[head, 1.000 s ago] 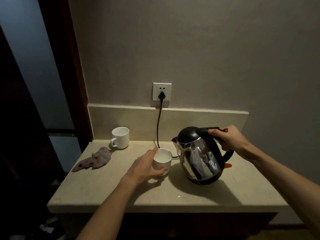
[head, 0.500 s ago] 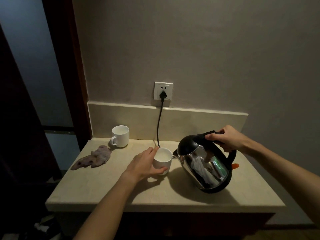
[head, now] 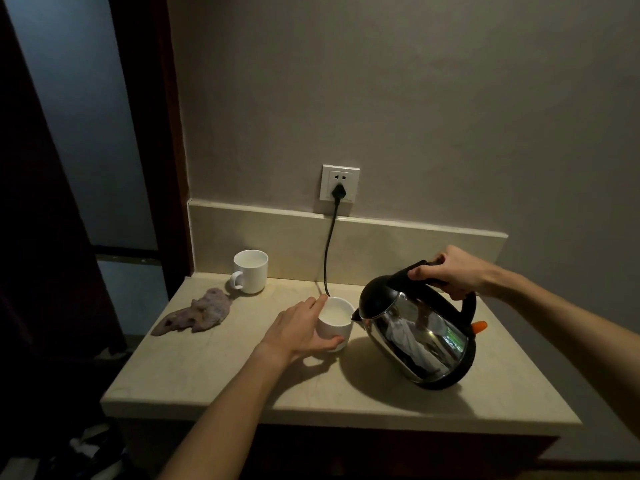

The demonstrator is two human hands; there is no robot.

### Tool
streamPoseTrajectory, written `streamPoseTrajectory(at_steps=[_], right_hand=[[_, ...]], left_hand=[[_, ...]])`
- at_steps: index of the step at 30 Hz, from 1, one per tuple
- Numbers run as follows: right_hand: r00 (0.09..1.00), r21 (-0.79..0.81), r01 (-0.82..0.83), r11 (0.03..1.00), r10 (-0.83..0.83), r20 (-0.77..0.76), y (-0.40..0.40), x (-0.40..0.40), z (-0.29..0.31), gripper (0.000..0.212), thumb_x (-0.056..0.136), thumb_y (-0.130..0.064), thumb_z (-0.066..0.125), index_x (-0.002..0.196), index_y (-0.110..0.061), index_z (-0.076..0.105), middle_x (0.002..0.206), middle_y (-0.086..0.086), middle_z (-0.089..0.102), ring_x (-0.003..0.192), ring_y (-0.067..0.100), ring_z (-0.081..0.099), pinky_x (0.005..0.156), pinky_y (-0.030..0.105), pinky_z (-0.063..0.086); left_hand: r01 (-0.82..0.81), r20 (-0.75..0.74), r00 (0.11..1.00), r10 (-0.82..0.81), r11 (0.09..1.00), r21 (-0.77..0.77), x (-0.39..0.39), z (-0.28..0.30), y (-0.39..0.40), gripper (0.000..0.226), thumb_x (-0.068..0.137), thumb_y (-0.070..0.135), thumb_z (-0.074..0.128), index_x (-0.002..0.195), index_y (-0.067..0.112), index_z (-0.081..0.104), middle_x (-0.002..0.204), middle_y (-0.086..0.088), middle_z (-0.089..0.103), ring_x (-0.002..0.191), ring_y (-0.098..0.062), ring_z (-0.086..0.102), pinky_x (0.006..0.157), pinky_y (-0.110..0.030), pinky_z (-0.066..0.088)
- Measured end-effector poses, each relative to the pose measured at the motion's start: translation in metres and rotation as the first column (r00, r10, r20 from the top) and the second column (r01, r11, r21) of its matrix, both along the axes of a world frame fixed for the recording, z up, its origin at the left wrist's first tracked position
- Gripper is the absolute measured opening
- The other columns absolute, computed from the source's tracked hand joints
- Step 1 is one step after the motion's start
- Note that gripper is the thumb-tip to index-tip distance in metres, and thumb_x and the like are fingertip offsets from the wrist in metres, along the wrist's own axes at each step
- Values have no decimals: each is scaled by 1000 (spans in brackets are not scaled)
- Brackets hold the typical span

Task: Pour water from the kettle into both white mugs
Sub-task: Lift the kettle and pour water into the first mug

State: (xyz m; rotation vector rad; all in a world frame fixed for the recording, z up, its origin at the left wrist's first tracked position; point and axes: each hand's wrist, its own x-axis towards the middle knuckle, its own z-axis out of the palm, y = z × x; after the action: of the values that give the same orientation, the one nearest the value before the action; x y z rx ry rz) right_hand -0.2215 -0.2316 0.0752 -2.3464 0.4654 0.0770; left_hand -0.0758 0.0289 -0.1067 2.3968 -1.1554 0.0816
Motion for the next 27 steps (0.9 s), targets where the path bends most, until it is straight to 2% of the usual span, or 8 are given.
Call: streamPoseTrajectory(at_steps=[15,23,27], right_hand=[[996,-68,-66,996,61,-67,7,11,17,38,91,-37,68,76,-3,69,50,-2,51,41,10,43,41,19,36],[989,-120,-108,987,95,-112,10,22,25,46,92,-38,67,90,8,71,52,-2,52,43,9,44,43,20,36],[987,-123,-115,986,99,-130,10,26,29,40,91,-39,67,85,1,71,55,-1,52,45,10,44,42,19,35]], left_hand=[[14,-29,999,-15,1000,-24,4,-6,0,102,82,79,61,161,27,23,150,2,51,126,-19,55,103,-36,51],[18,-35,999,-19,1000,-22,5,-4,2,101,82,78,62,161,26,25,149,0,52,125,-19,56,104,-36,51],[15,-30,999,-16,999,-30,6,-6,1,102,82,79,62,161,26,25,147,2,53,124,-18,56,103,-35,51]])
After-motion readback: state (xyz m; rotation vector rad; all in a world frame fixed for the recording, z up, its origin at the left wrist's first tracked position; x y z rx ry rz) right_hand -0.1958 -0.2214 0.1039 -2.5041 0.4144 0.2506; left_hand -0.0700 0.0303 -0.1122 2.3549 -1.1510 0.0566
